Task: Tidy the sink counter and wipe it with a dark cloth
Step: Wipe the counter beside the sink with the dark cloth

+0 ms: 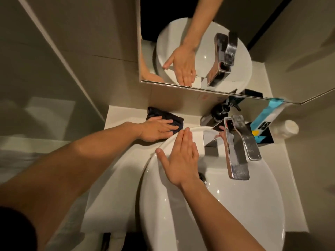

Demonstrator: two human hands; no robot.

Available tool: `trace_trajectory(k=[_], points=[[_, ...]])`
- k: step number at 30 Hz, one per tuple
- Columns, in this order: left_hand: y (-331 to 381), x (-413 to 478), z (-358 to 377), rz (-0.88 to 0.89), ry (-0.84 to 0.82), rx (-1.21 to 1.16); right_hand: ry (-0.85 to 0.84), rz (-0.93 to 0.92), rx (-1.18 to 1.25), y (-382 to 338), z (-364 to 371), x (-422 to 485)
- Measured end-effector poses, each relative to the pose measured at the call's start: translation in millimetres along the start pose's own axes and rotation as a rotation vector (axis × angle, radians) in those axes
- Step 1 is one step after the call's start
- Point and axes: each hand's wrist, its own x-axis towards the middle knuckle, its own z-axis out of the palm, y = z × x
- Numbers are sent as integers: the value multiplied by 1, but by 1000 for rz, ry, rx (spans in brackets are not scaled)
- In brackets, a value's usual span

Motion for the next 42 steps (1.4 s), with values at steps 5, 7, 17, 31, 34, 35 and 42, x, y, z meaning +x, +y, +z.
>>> trace_trajectory(k=[5,7,17,31,34,35,42], points=[[-1,-35,21,-78,51,-88,9,-8,-22,-1,0,-2],[2,-52,30,-122,72,-135,2,-5,-25,-1,0,-2],[26,-125,89,-291,174,-244,-23,-17,-66,2,4,-1],[91,-203,189,-420,339,-362,-21,-48,-18,6,7,0],[106,-214,208,-435,369,-383,-8,-51,-8,8,10,1],[112,-217,214,-441,380,-389,-2,-54,1,9,11,2],[150,-230,250,-496,425,-404,-22,-60,24,11,9,6]])
